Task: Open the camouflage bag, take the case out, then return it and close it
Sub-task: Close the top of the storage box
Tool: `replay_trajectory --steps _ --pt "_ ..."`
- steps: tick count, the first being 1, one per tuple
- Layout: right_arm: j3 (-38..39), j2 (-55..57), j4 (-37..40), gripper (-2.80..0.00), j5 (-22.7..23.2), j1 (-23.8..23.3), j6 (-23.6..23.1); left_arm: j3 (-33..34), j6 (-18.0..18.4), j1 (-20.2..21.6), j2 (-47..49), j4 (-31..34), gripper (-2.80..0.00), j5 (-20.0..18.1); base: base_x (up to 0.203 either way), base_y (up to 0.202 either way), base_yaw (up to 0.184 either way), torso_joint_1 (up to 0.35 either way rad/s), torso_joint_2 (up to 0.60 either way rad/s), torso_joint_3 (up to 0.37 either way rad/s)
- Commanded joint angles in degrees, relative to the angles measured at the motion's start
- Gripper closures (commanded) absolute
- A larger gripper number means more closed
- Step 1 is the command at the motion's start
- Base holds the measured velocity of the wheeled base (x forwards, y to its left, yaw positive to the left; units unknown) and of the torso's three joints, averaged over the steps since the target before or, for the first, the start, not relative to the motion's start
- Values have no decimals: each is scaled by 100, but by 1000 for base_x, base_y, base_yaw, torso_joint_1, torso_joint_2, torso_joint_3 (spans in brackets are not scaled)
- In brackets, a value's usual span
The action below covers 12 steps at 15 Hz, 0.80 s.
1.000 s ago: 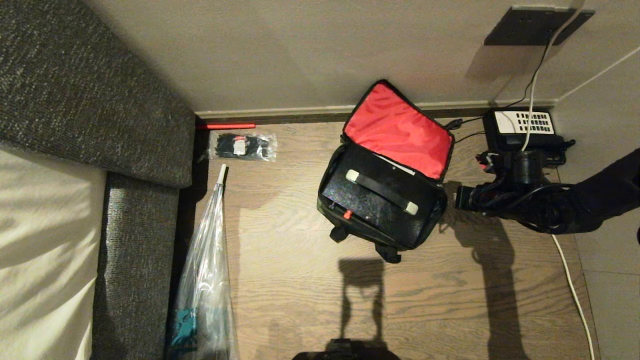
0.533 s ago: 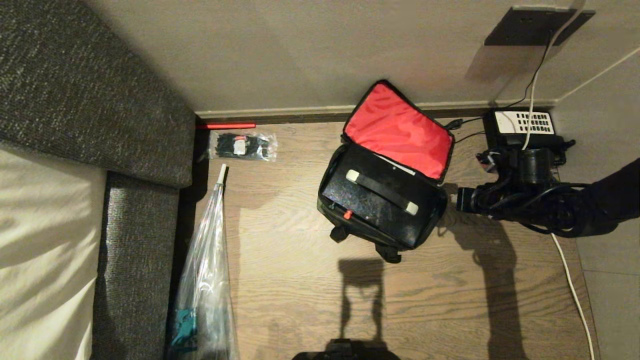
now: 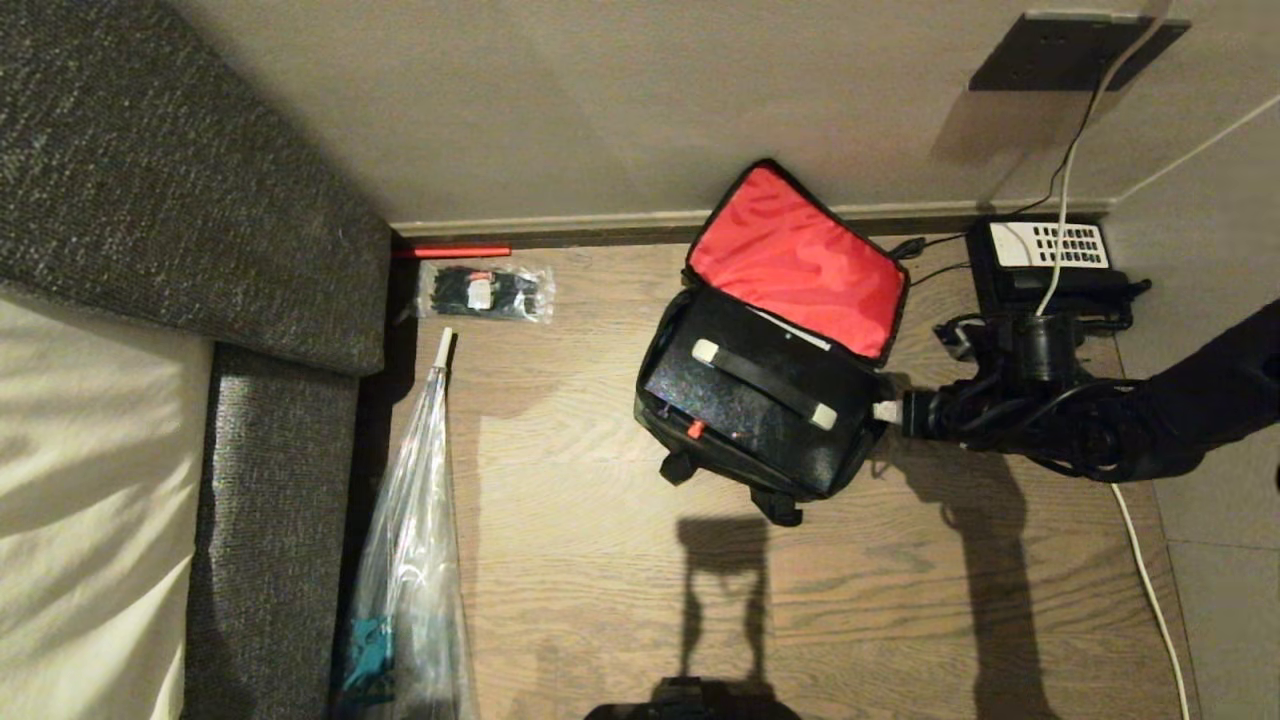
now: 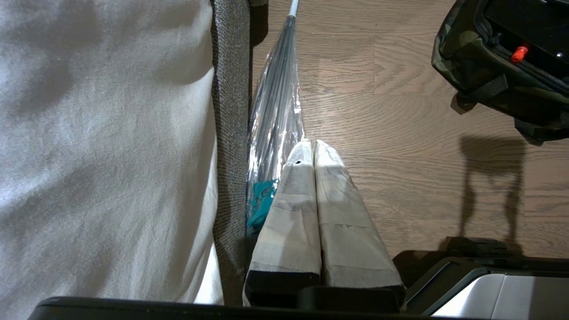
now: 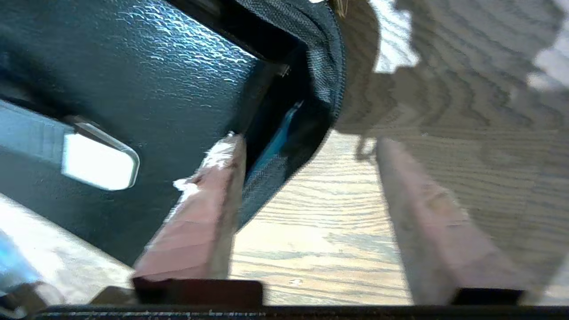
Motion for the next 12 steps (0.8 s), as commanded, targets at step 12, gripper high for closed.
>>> replay_trajectory --steps 12 --pt "-490 792 -292 -280 -84 90 96 1 -1 2 -11 -1 0 2 0 0 0 0 0 0"
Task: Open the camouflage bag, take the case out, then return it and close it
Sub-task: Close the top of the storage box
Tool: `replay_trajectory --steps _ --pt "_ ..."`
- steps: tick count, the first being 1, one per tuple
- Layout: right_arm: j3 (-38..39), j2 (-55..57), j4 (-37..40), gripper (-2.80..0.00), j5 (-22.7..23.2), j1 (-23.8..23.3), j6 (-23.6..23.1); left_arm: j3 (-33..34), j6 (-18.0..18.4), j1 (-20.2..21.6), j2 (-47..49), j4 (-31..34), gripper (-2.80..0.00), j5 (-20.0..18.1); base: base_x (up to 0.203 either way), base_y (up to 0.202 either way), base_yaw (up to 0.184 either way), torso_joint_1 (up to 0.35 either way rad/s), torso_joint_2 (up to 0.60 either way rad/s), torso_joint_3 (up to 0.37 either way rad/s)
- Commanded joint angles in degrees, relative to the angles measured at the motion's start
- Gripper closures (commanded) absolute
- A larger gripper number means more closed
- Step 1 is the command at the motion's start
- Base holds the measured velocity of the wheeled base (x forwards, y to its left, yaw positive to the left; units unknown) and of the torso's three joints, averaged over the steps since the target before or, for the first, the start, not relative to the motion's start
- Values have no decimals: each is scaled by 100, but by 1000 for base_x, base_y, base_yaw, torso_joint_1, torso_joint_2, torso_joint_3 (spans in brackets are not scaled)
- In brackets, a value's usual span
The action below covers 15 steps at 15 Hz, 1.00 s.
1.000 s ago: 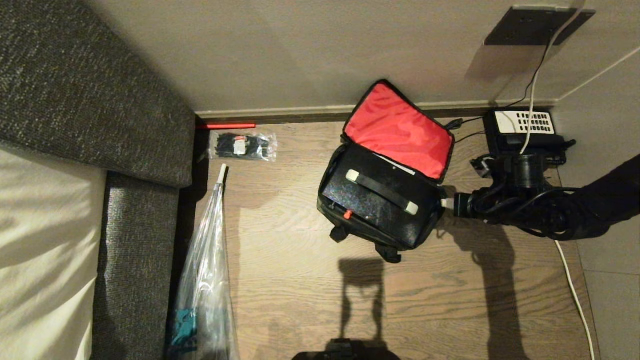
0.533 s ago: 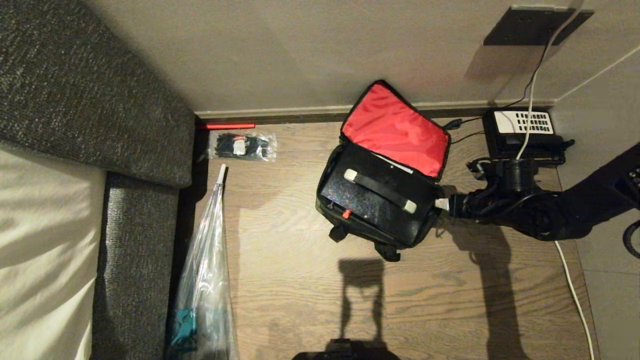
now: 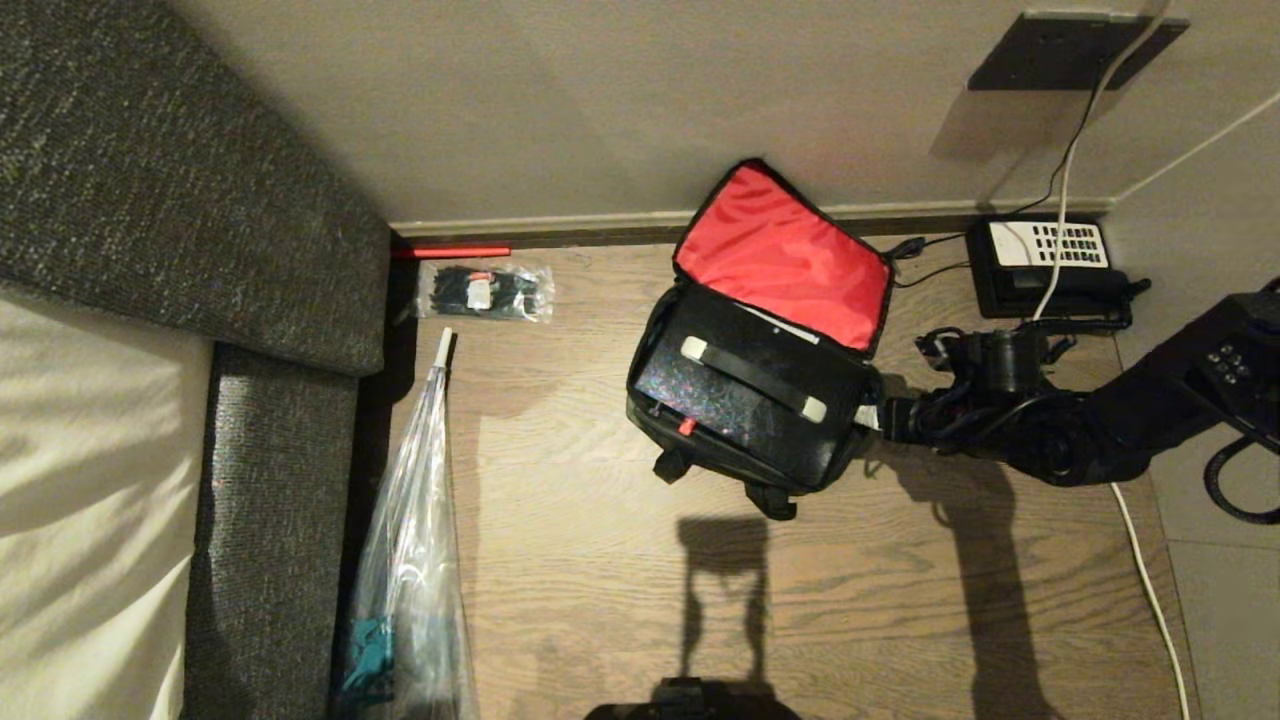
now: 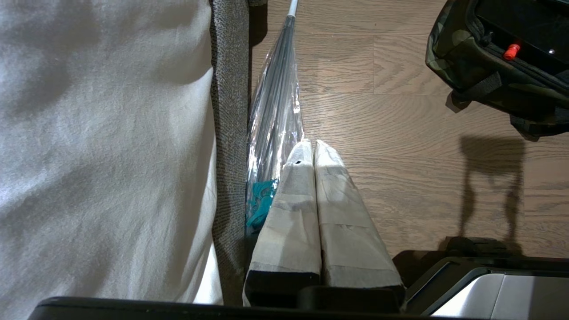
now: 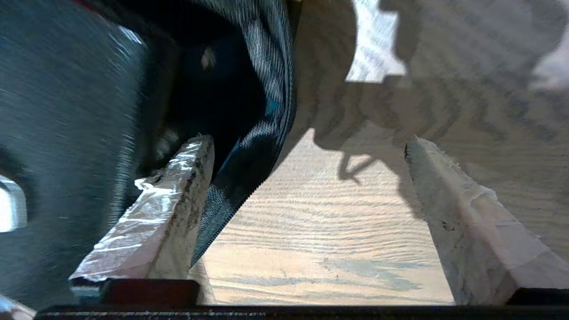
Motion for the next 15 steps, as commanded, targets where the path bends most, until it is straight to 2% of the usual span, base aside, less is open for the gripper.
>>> replay_trajectory --steps 1,5,6,15 --pt "-100 158 -170 -280 0 39 88 -1 0 -1 -2 2 0 2 0 0 0 0 0 0" --pt "-262 382 -535 -280 -114 101 233 -1 0 0 -3 2 0 2 0 0 0 0 0 0" --pt "-292 387 -584 0 -130 101 252 -1 0 -1 -2 2 0 2 0 0 0 0 0 0" --pt "-257 325 -672 0 -157 135 219 -1 0 5 -2 2 0 2 0 0 0 0 0 0"
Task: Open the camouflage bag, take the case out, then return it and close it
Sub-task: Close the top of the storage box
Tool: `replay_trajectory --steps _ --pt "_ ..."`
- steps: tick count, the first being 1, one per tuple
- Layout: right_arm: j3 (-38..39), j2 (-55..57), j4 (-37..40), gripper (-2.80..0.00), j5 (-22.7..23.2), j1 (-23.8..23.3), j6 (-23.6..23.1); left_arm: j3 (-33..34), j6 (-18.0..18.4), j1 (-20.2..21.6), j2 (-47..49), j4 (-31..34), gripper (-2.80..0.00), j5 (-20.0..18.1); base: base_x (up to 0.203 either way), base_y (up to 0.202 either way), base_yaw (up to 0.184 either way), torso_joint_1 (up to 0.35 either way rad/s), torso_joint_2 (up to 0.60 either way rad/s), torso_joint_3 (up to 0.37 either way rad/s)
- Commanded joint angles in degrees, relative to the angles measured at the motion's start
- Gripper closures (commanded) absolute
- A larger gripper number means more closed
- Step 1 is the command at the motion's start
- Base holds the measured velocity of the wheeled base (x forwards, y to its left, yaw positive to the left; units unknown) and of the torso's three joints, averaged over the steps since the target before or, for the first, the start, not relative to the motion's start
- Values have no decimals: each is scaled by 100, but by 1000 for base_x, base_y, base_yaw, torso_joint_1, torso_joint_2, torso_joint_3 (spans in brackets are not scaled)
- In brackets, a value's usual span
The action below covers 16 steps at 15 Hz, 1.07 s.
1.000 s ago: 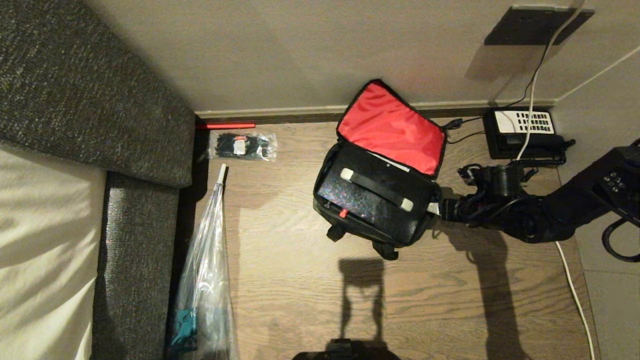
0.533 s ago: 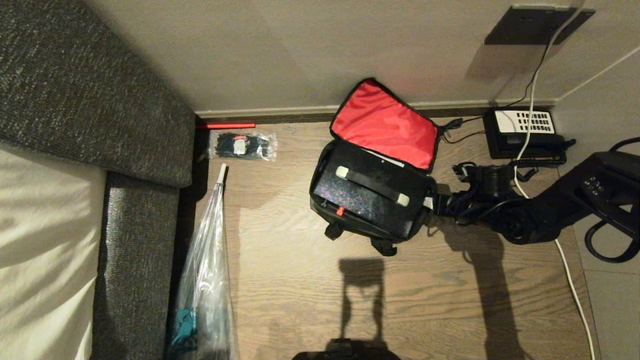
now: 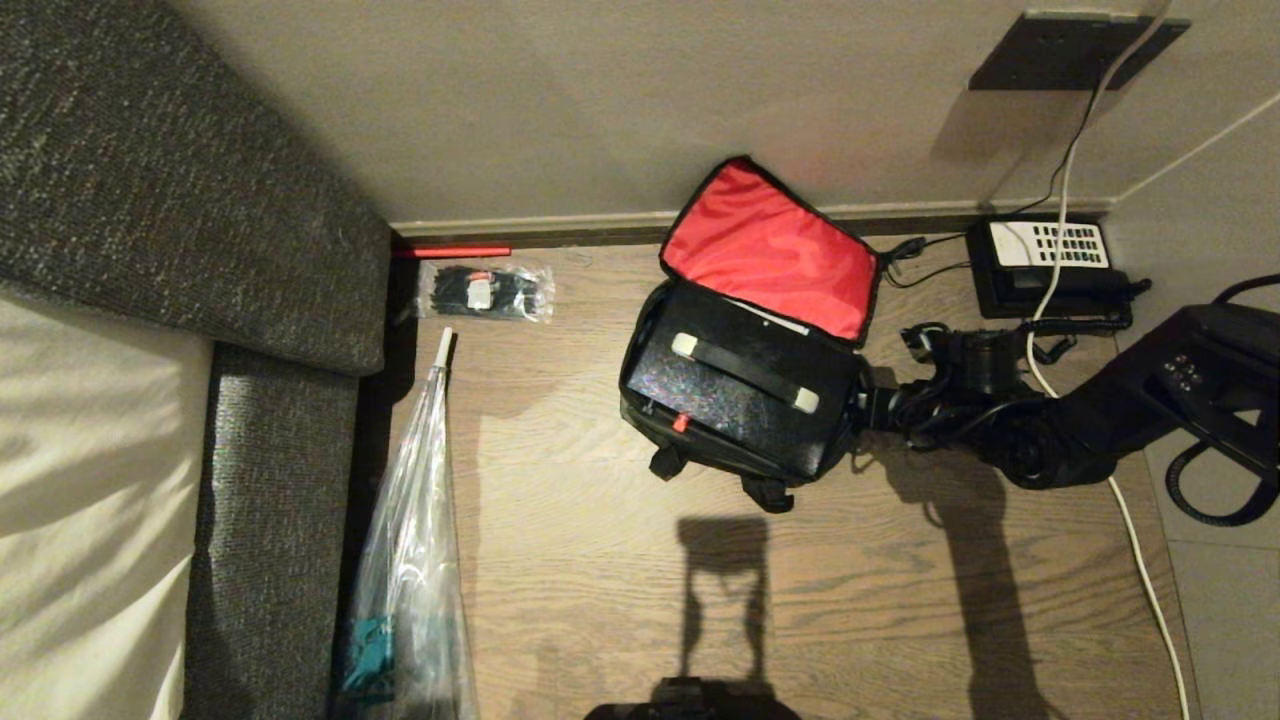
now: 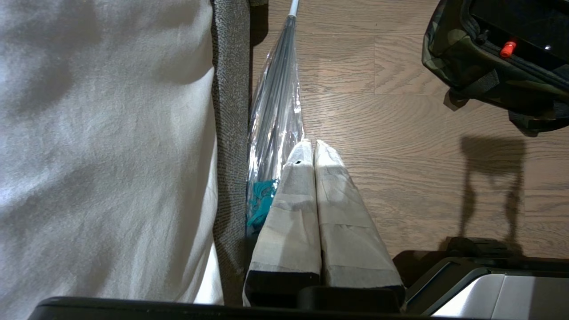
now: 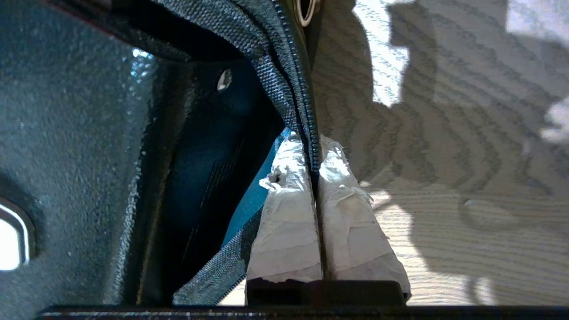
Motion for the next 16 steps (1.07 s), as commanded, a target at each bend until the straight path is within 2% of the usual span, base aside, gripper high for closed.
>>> replay_trajectory --steps 1,5,12,16 --pt "27 -47 -17 0 1 20 -3 1 0 7 -2 1 0 2 0 0 0 0 0 0" --pt "106 -397 -1 0 4 20 -51 1 0 -1 -3 1 0 2 0 0 0 0 0 0" --pt "776 -1508 134 0 68 79 -66 1 0 6 -2 1 0 2 0 0 0 0 0 0" --pt "996 -1772 671 0 228 103 -76 1 0 8 -2 1 0 2 0 0 0 0 0 0"
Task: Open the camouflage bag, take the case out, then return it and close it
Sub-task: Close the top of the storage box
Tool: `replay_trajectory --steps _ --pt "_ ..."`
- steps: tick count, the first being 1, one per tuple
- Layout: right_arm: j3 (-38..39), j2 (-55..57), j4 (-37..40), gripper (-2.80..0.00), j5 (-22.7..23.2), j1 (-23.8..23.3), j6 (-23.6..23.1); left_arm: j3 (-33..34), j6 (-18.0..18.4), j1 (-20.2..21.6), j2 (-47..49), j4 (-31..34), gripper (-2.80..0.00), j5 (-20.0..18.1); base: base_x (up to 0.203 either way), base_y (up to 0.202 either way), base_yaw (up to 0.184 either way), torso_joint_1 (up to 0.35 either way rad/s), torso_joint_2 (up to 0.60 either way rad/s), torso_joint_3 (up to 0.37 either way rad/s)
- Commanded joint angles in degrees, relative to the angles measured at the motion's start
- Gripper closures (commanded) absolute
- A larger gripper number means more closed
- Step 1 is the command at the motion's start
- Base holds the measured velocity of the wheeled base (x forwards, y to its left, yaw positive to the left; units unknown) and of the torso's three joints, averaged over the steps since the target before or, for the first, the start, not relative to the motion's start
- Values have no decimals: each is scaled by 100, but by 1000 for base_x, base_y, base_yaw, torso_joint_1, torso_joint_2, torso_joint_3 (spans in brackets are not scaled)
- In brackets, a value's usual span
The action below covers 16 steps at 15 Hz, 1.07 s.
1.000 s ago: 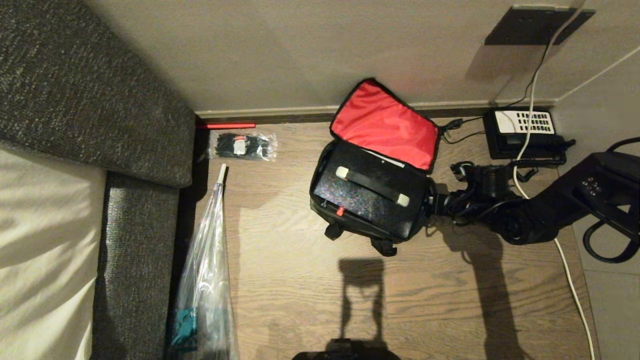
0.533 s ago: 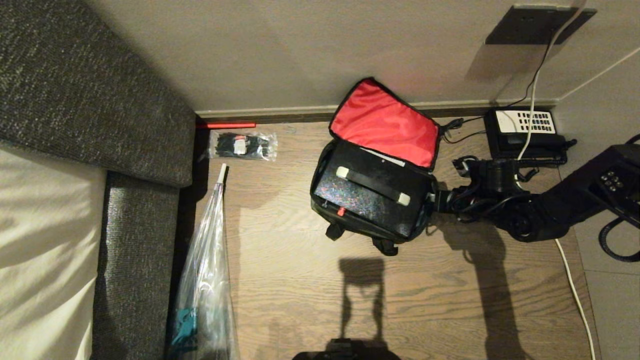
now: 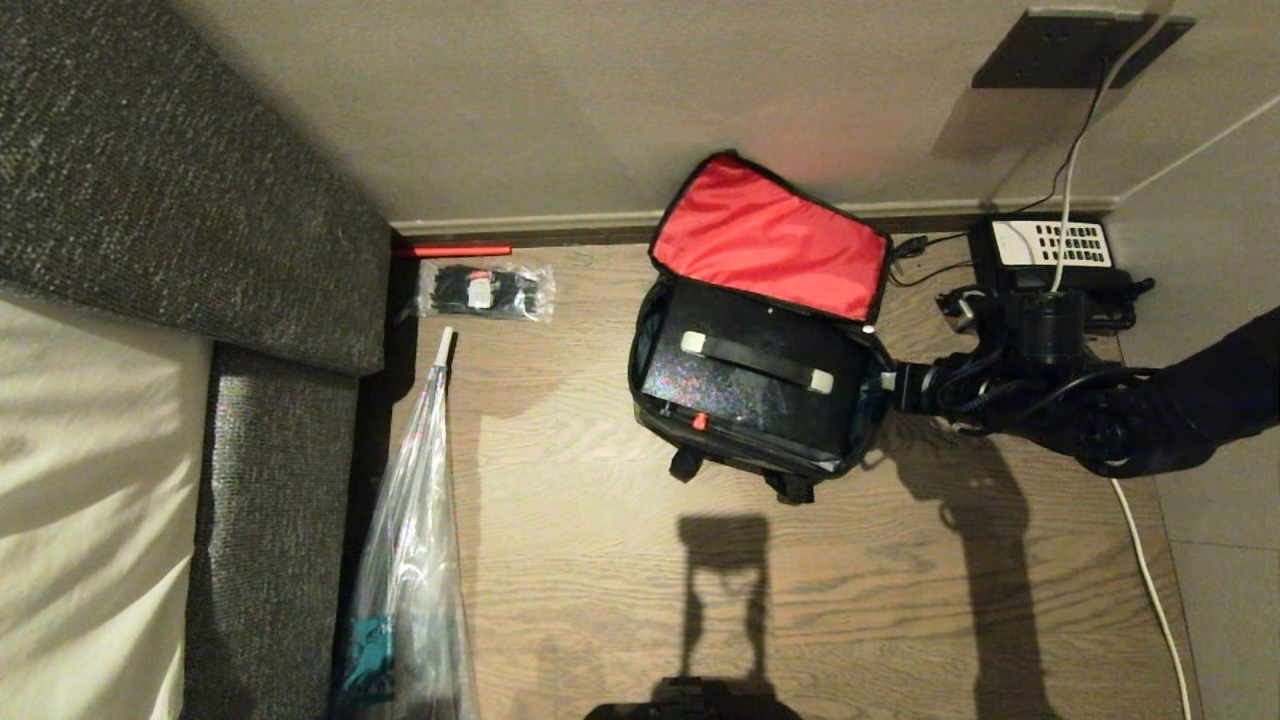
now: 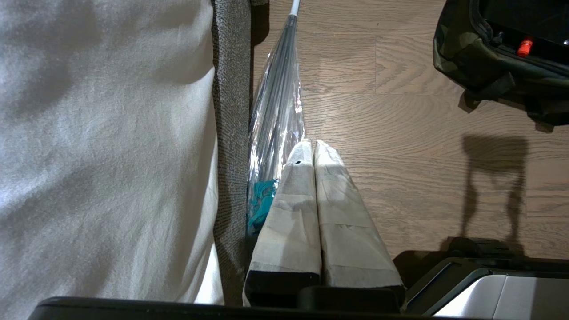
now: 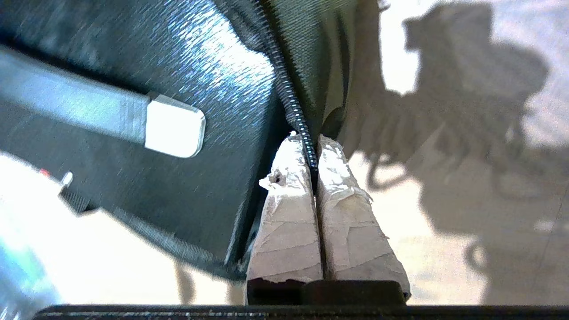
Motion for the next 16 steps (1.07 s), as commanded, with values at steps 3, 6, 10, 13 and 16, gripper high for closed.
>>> replay_trajectory --steps 3,6,10,13,16 --pt "109 -220 289 0 146 30 -243 1 -1 3 -2 2 0 4 0 0 0 0 0 0" --pt "184 -212 335 0 159 34 -325 1 -1 3 -2 2 0 4 0 0 0 0 0 0" --pt "198 27 320 0 124 18 -514 1 -1 3 -2 2 0 4 0 0 0 0 0 0" --pt "289 1 280 -280 115 1 -530 1 -1 3 -2 2 0 4 0 0 0 0 0 0" --pt "621 -112 261 -280 113 -7 -747 1 -1 -6 -2 2 0 4 0 0 0 0 0 0"
